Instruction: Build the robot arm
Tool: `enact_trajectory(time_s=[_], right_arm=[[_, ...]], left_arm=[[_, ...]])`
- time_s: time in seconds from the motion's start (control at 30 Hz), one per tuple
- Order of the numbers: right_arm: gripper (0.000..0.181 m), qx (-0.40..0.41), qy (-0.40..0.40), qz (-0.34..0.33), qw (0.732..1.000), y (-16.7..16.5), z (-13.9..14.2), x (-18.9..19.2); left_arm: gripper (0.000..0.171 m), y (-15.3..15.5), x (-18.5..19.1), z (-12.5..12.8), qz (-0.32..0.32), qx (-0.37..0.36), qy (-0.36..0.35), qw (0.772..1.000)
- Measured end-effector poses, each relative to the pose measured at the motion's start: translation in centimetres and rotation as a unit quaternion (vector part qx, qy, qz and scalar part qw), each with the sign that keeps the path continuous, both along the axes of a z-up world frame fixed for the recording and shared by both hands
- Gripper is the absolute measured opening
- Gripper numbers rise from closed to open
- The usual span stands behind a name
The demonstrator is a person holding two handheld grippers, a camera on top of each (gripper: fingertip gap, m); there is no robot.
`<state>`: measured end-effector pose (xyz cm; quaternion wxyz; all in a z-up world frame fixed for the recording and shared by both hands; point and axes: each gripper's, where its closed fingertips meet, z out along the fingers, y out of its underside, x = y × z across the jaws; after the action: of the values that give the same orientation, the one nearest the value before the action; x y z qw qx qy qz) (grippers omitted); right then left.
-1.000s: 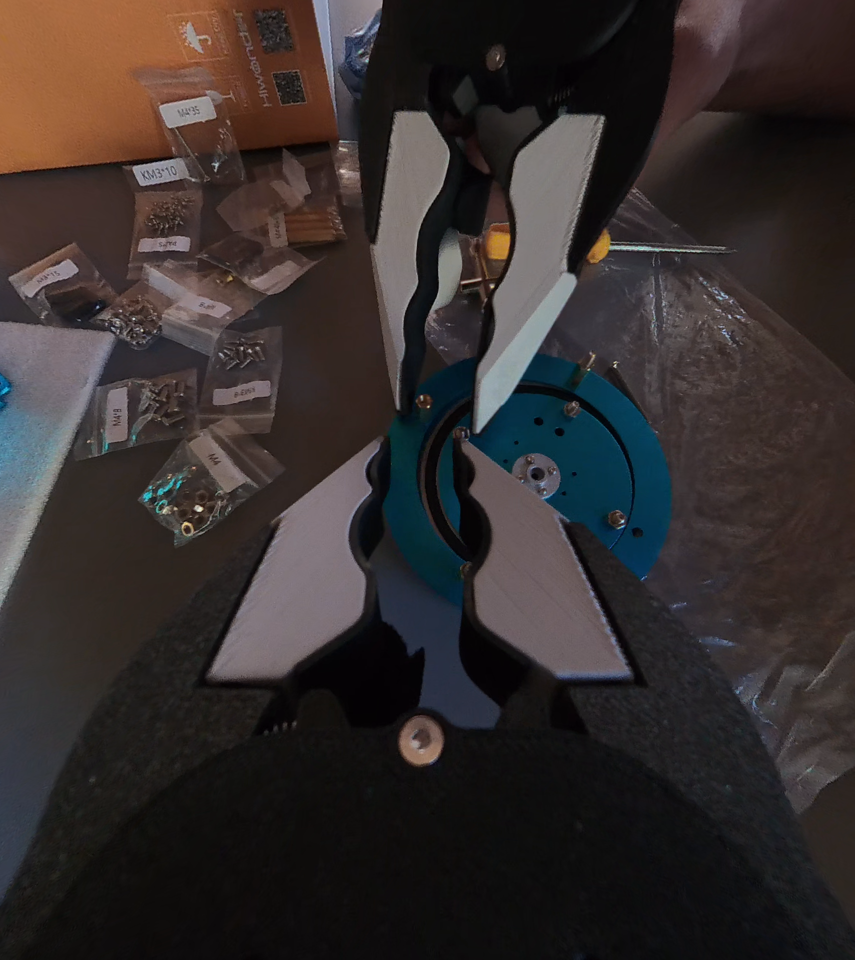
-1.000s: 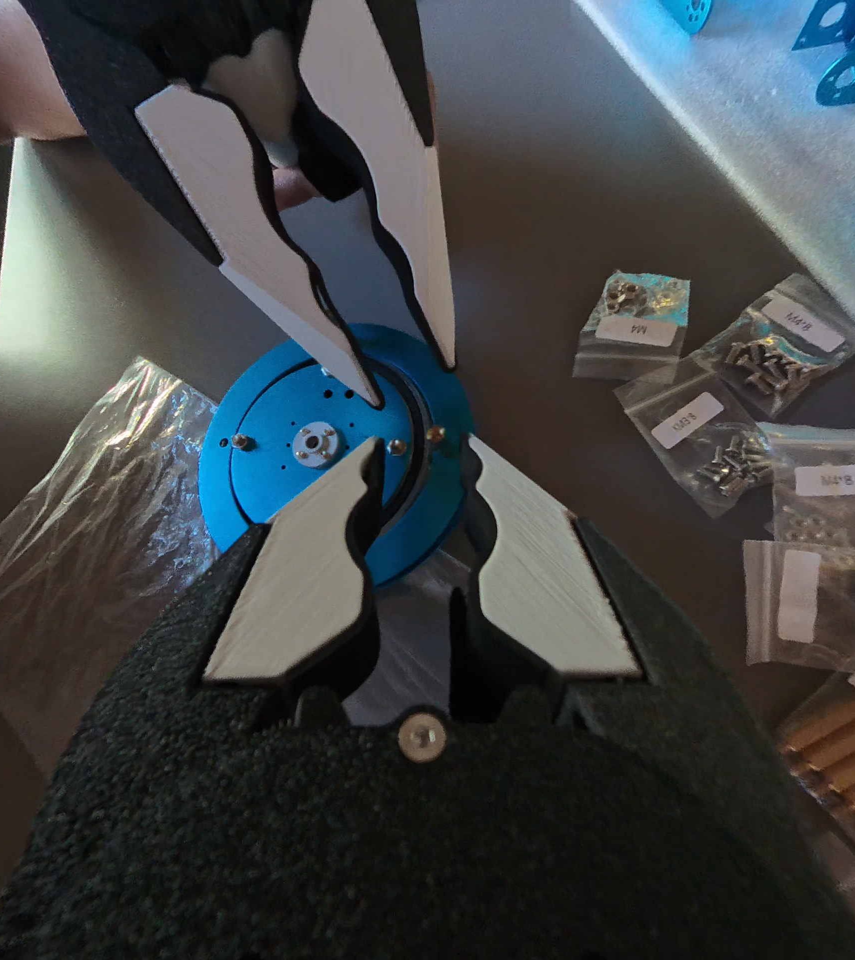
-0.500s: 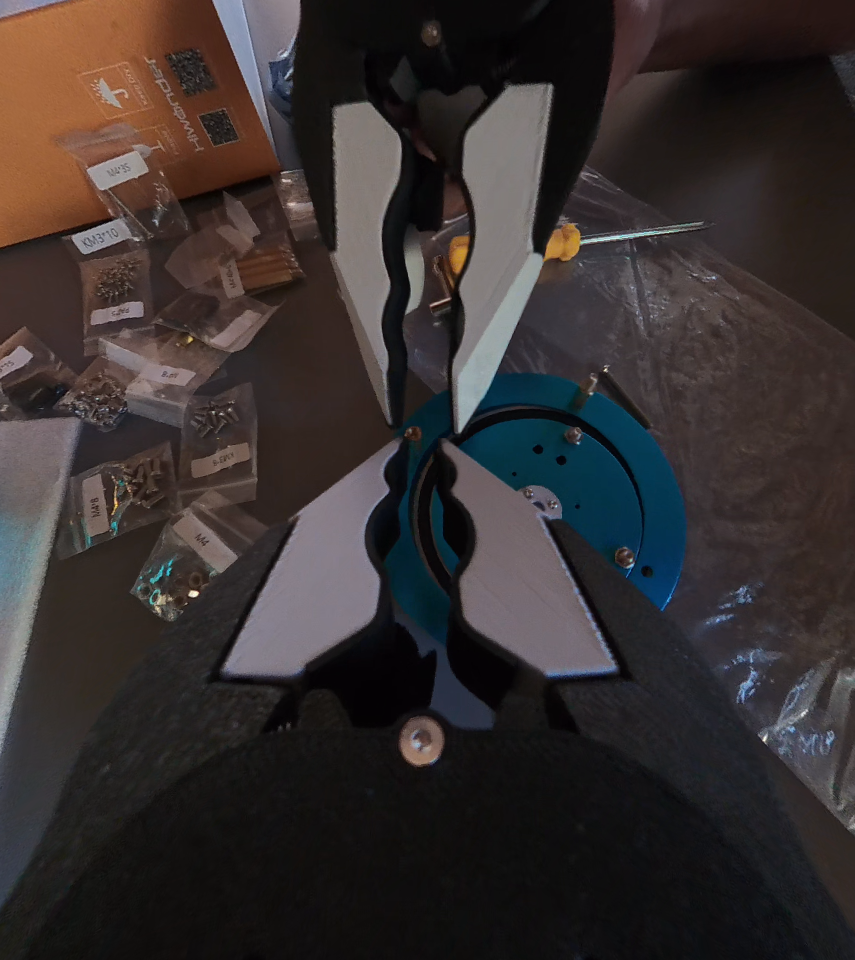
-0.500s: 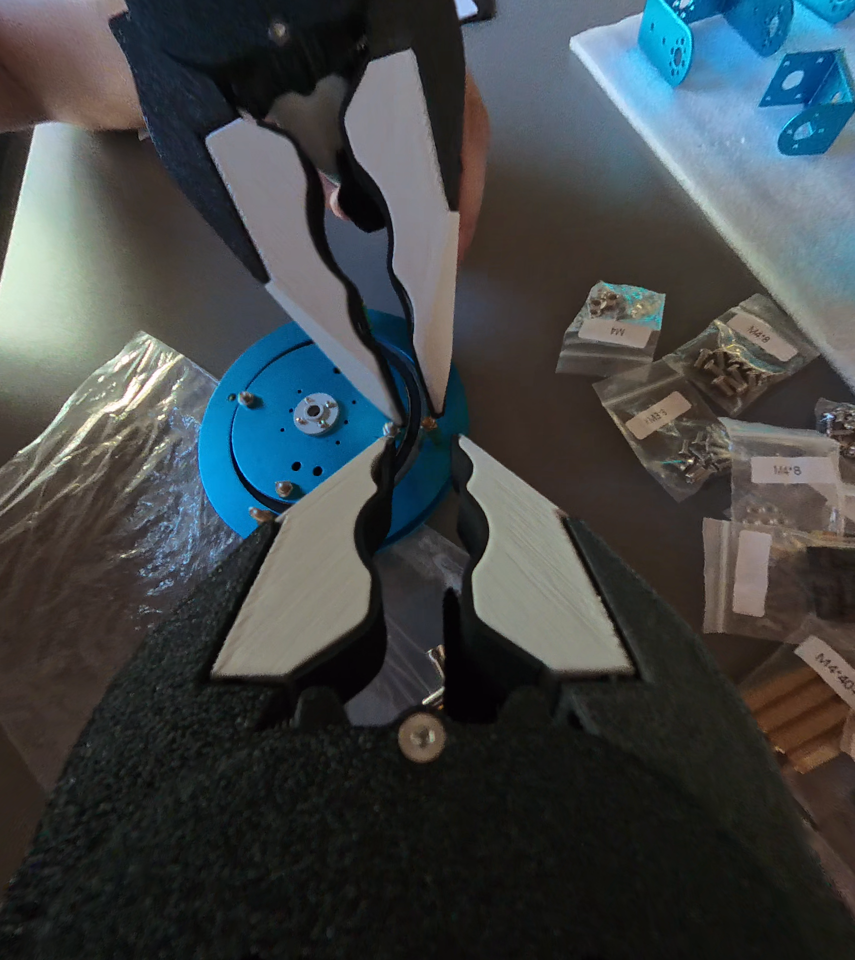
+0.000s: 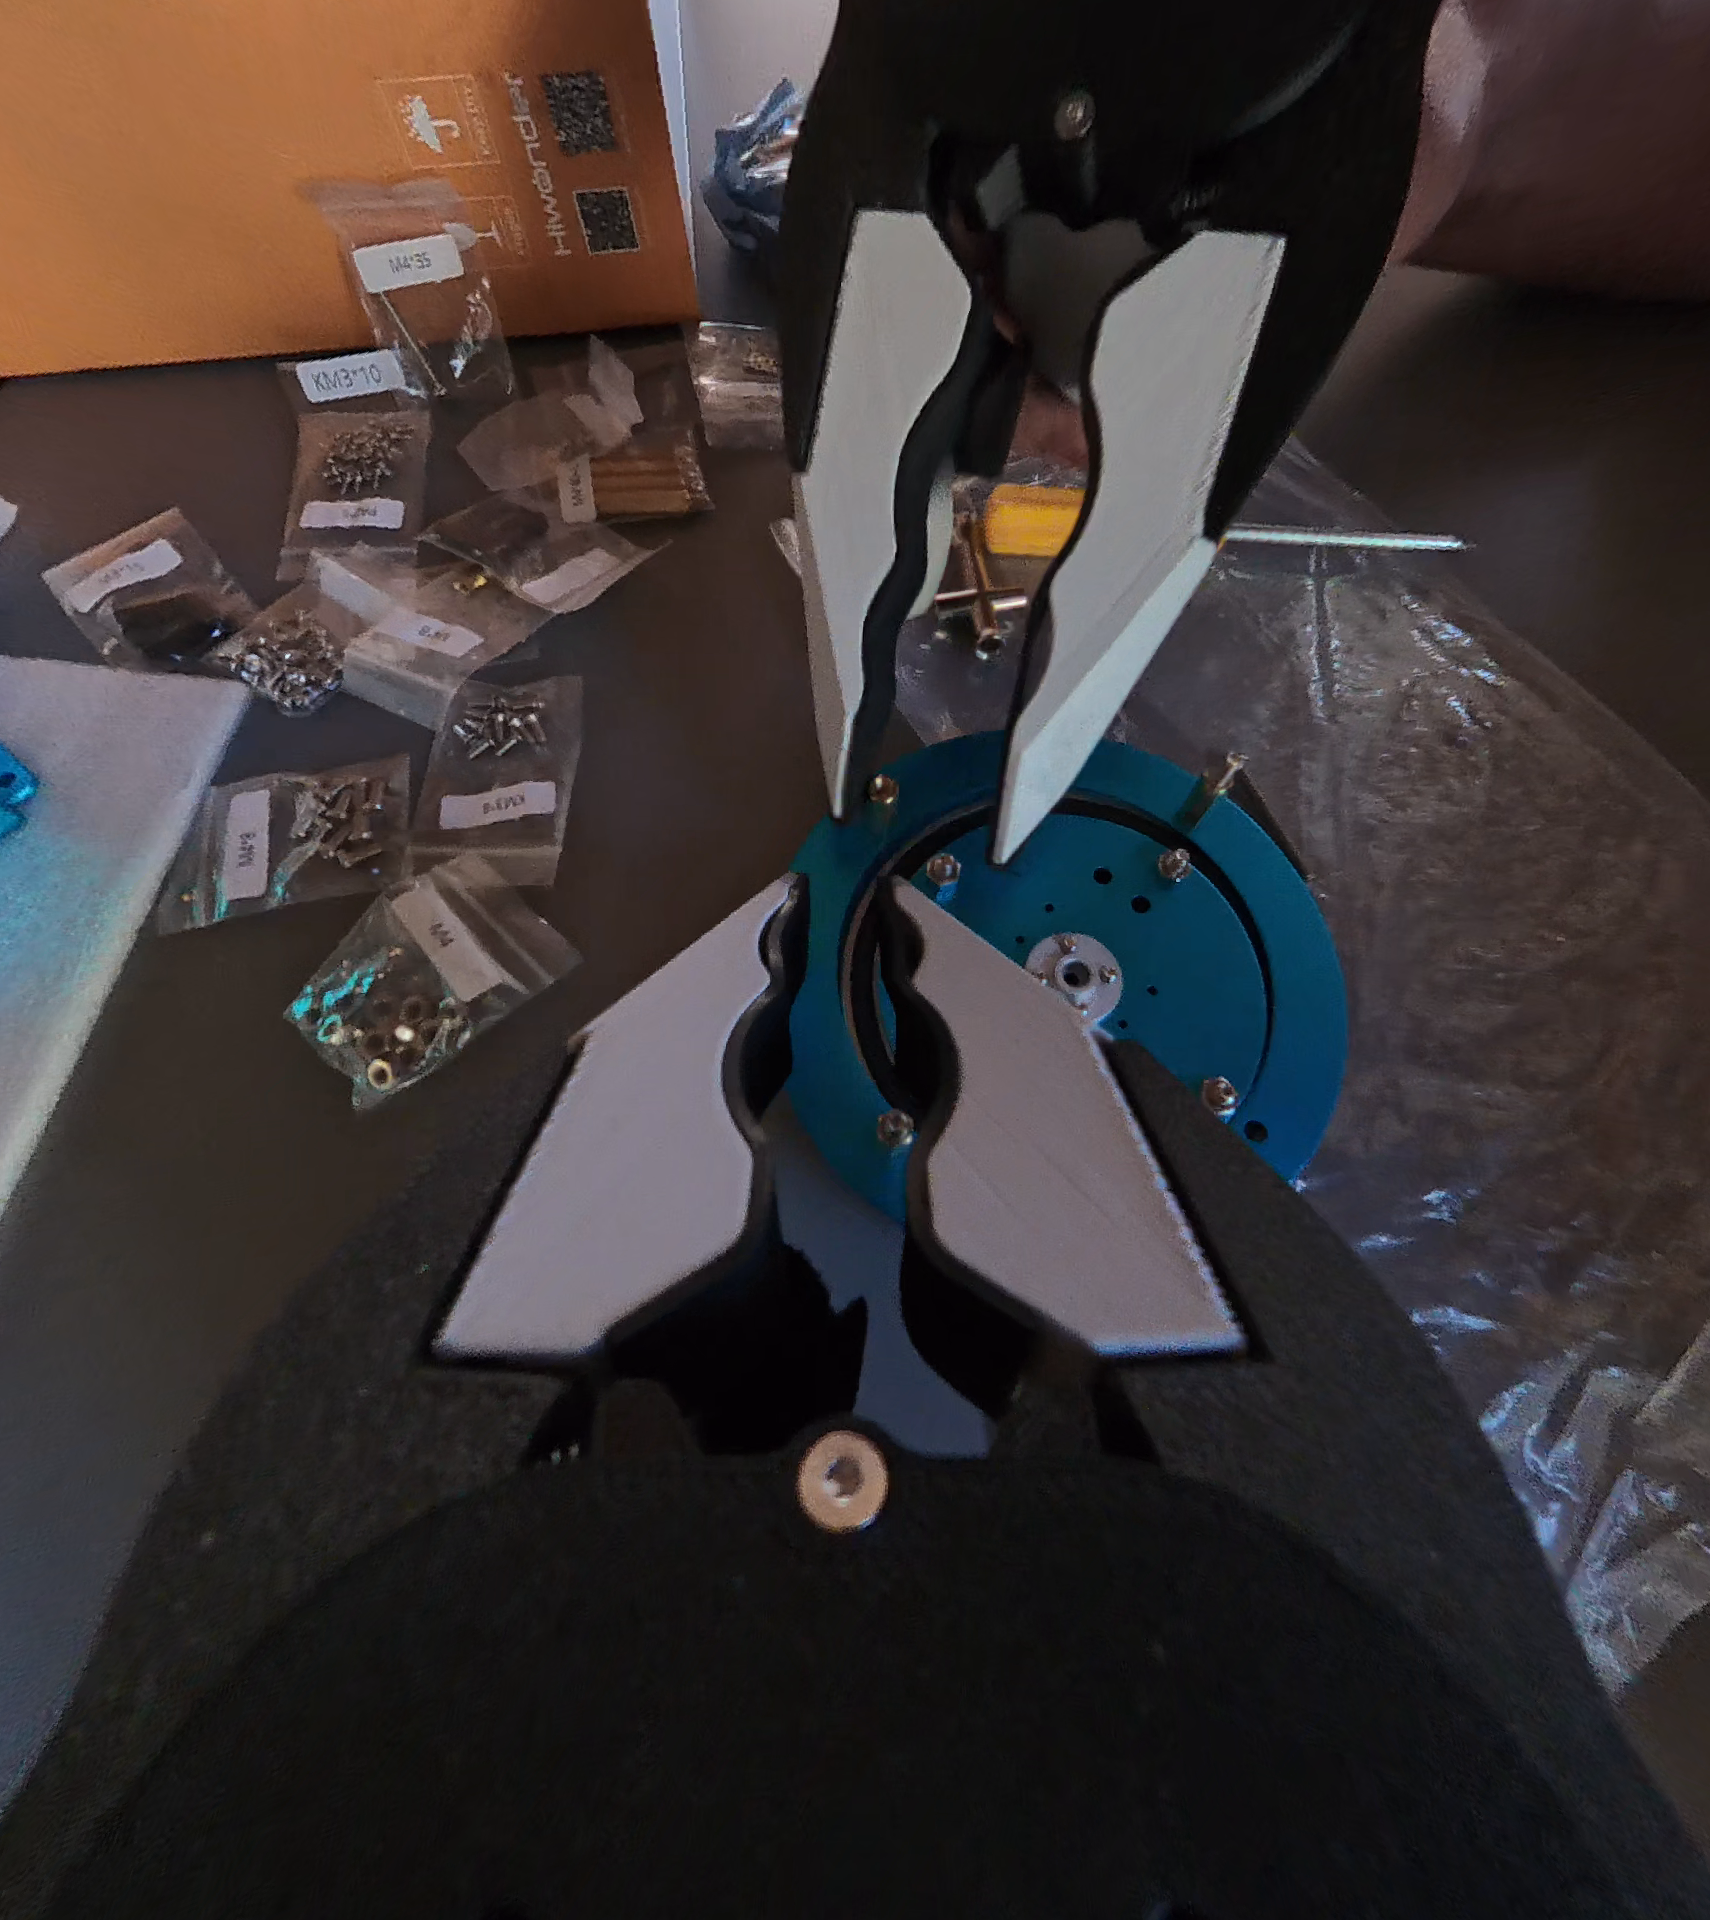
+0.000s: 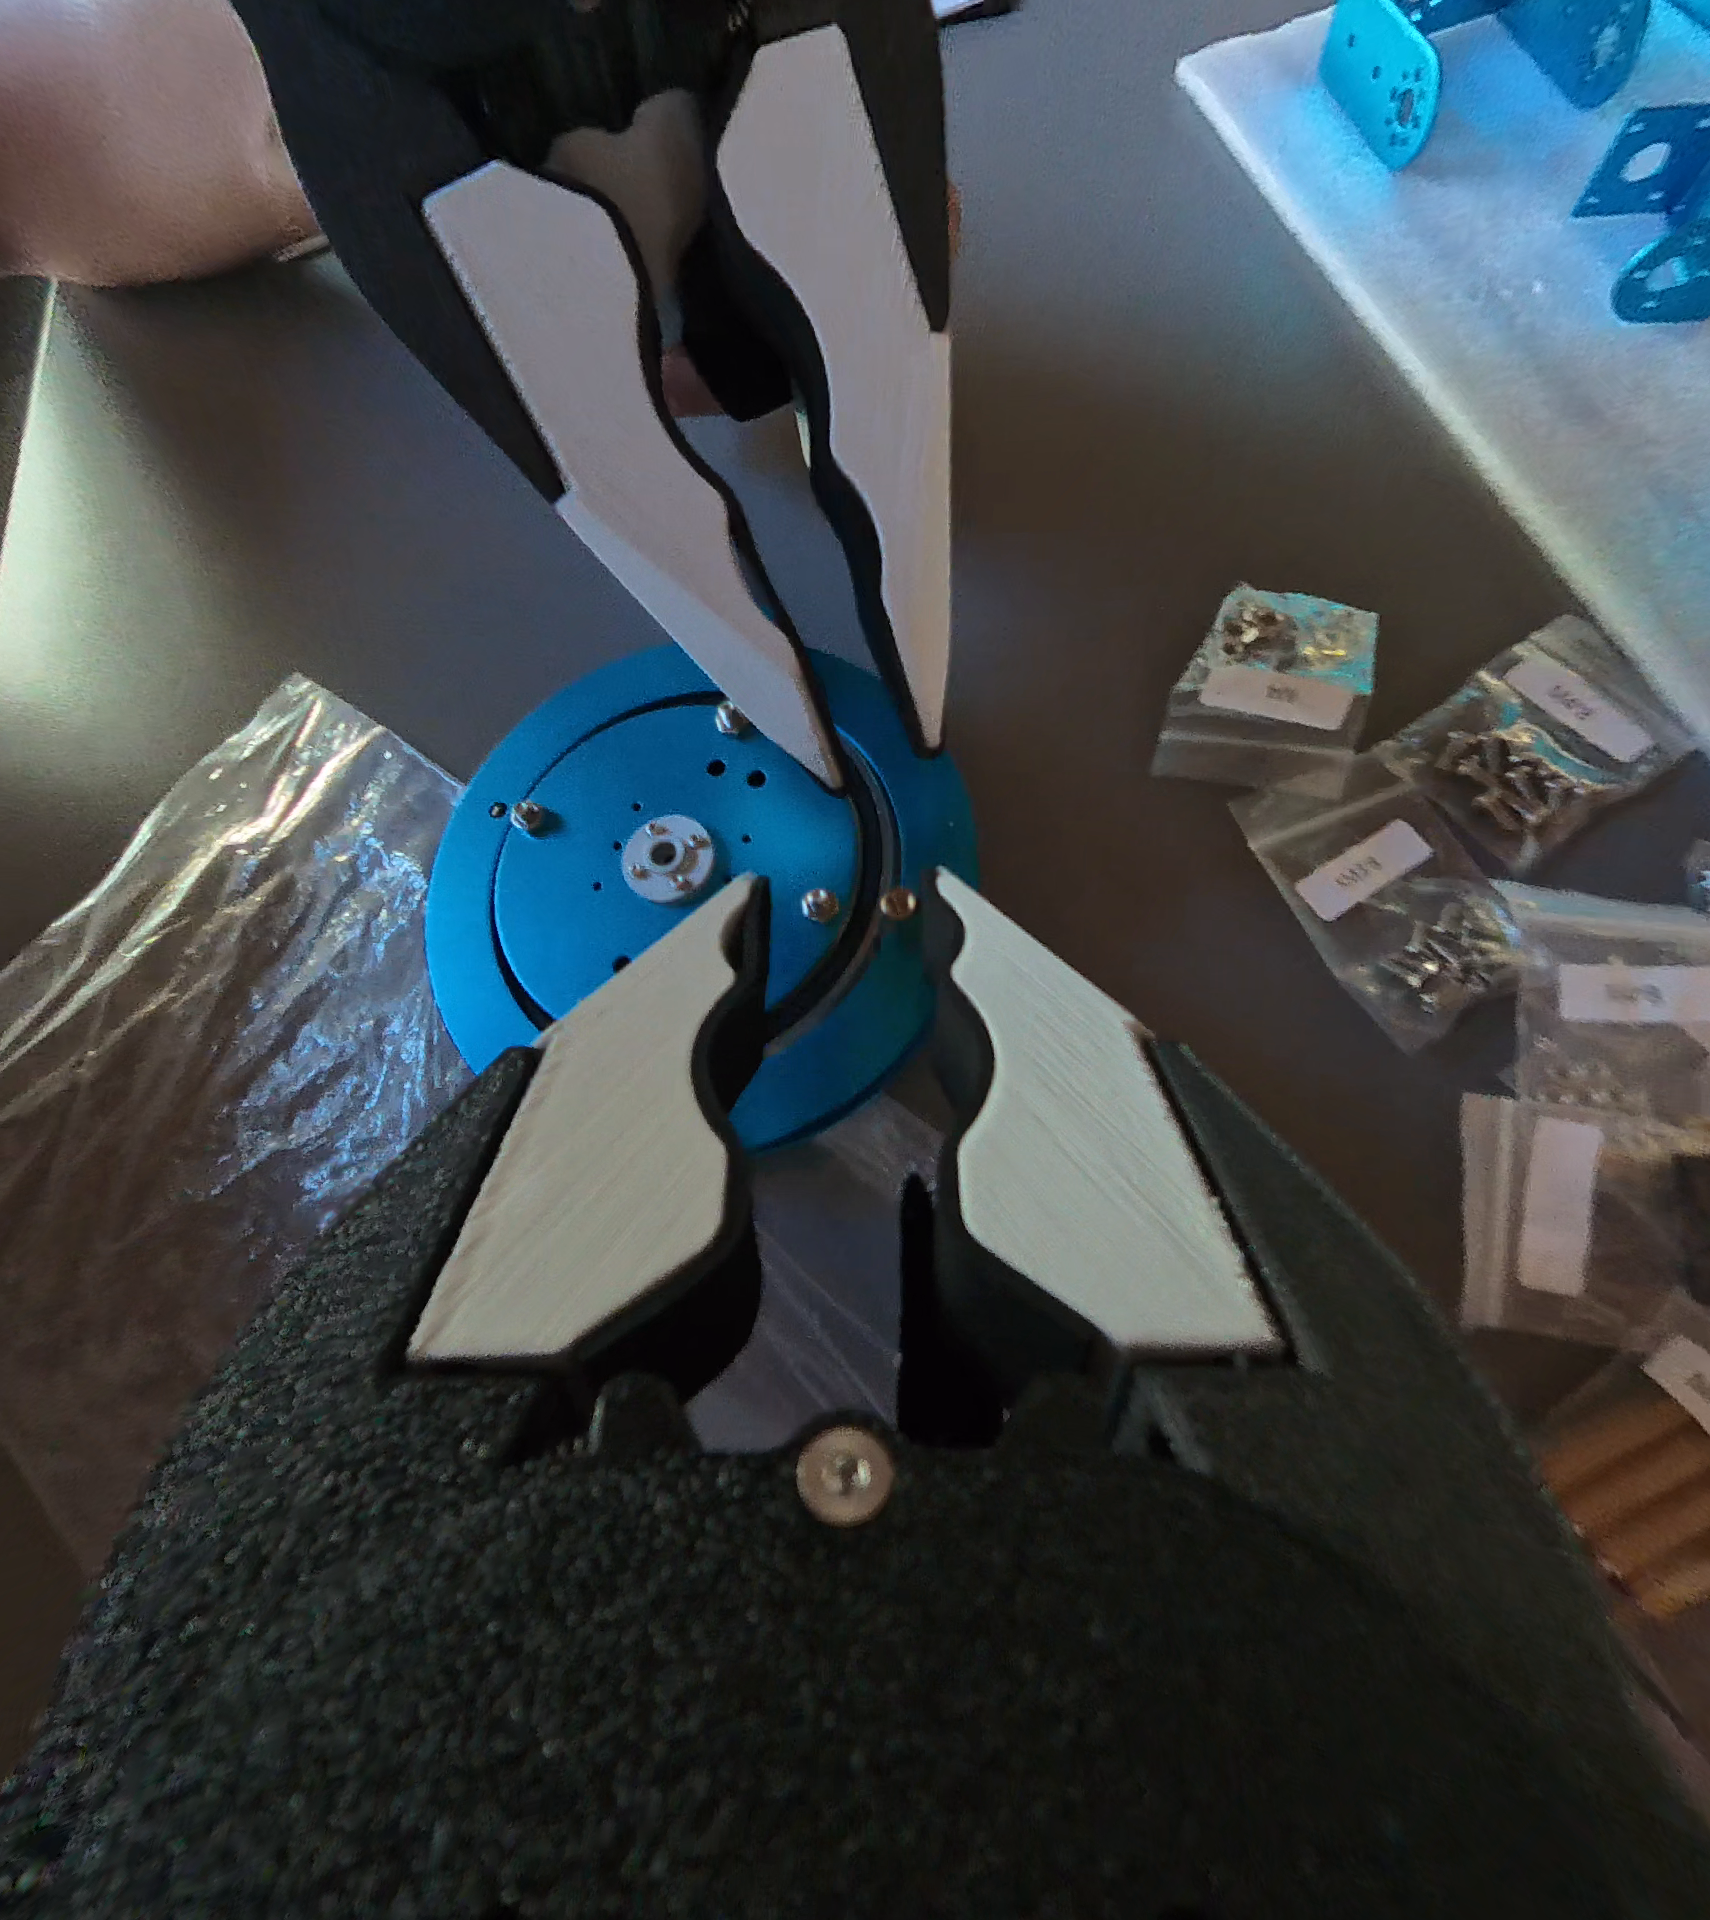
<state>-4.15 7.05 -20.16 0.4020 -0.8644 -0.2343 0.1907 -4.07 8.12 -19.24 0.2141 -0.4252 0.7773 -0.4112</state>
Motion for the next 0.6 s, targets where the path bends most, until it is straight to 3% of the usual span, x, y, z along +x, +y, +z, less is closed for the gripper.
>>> enact_trajectory(time_s=[0.2,0.43,0.6], right_arm=[[0.028,0.006,-0.002,-0.013,1.0,-0.3,0.7,1.2],[0.033,-0.003,0.022,0.013,1.0,-0.1,0.2,-0.2],[0.03,0.002,0.018,0.003,1.0,-0.9,0.4,1.1]], left_arm=[[0.019,0.1,-0.3,-0.5,-0.003,-0.009,0.006,1.0],[0.018,-0.3,0.0,-1.6,-0.007,-0.003,0.019,1.0],[0.015,-0.7,-0.2,-1.6,-0.012,0.003,0.018,1.0]])
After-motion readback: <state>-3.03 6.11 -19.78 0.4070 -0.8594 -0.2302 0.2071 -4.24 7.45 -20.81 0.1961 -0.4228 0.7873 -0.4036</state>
